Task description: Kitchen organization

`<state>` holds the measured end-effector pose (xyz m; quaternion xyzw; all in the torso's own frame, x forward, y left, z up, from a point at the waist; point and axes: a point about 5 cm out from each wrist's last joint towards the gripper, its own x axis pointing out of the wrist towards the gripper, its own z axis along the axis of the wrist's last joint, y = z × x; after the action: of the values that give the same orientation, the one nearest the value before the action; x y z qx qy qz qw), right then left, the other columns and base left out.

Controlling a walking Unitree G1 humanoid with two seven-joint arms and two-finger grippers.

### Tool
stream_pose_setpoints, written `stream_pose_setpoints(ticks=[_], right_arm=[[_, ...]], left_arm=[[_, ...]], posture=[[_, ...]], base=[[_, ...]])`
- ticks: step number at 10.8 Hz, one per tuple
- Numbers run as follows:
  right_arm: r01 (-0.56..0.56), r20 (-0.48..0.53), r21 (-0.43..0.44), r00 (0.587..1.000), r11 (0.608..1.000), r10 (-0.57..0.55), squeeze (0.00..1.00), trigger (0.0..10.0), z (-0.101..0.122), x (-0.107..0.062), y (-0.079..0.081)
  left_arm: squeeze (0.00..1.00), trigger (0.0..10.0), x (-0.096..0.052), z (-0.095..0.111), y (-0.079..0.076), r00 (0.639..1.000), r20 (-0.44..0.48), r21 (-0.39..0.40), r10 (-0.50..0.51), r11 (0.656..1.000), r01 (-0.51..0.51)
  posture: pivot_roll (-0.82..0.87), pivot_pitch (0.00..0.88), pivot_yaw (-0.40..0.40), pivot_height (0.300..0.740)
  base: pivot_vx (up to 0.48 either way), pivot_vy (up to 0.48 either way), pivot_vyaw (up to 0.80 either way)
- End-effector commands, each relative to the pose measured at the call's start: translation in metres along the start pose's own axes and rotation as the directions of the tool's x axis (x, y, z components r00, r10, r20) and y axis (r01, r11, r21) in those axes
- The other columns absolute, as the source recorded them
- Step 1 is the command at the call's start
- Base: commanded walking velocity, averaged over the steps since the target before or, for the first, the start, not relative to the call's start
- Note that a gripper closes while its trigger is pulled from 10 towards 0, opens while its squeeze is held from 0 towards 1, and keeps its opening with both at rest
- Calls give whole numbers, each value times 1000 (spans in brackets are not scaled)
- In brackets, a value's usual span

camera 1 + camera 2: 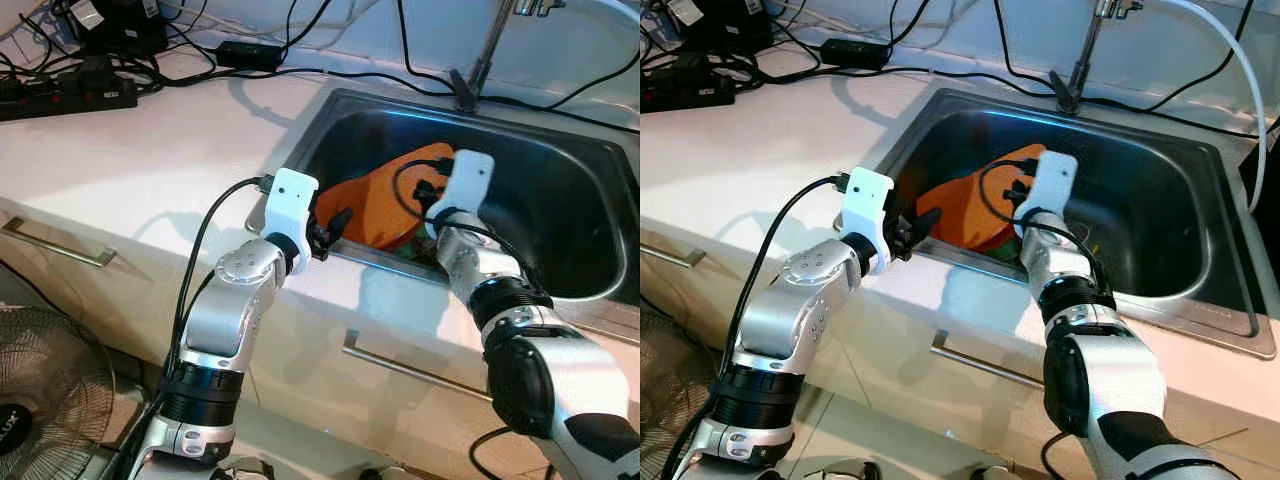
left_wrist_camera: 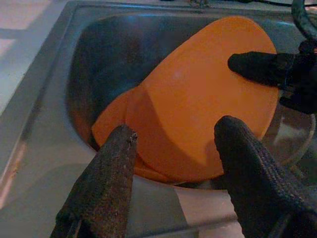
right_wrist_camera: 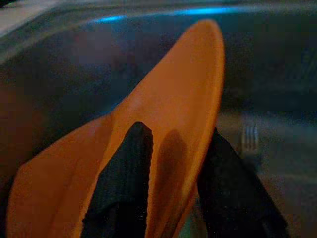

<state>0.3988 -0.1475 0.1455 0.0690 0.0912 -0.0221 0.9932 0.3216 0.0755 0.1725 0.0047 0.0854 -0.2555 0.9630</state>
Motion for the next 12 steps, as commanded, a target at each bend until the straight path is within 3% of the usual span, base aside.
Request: stream_pose_setpoints(ticks=[1, 2, 3, 4, 5, 9, 11, 12], right_arm=[[13, 50, -43, 999, 999, -11, 0, 10000, 10, 1, -3], [15, 59, -49, 998, 999, -12, 1000, 10000, 12, 1, -4], [19, 67, -68, 998, 998, -14, 1000, 10000, 13, 1, -5], [44, 97, -134, 995, 990, -32, 408, 10000, 17, 1, -7], [65, 126, -167, 991, 984, -44, 0, 10000, 22, 1, -9], [134, 232, -300, 971, 944, -64, 0, 10000, 35, -2, -14], [123, 288, -270, 957, 955, -41, 0, 10000, 38, -5, -10], [95, 351, -259, 937, 961, 2, 0, 10000, 42, -10, -3]], left_arm=[[0, 10000, -1, 0, 0, 1000, 3, -1, 7, 1000, -7], [0, 10000, -1, 0, 1, 1000, 5, -4, 9, 1000, -9], [0, 10000, -1, -1, 1, 1000, 5, -7, 11, 1000, -11], [0, 10000, -1, 0, 1, 1000, 6, -8, 11, 1000, -11], [0, 10000, -1, 0, 1, 1000, 7, -9, 13, 1000, -13], [0, 10000, 0, -2, 1, 1000, 6, -12, 17, 1000, -17], [0, 10000, 0, 3, 3, 998, 62, -3, 30, 1000, -29], [0, 10000, -1, 9, 8, 987, 143, -9, 75, 997, -75]], posture=[[99, 52, -33, 740], [97, 53, -33, 740], [96, 54, -34, 740], [96, 56, -34, 740], [96, 57, -35, 740], [89, 58, -34, 740], [90, 62, -35, 740], [89, 63, -35, 740]], base=[[0, 0, 0], [0, 0, 0], [0, 0, 0], [0, 0, 0], [0, 0, 0], [0, 0, 0], [0, 0, 0], [0, 0, 0]])
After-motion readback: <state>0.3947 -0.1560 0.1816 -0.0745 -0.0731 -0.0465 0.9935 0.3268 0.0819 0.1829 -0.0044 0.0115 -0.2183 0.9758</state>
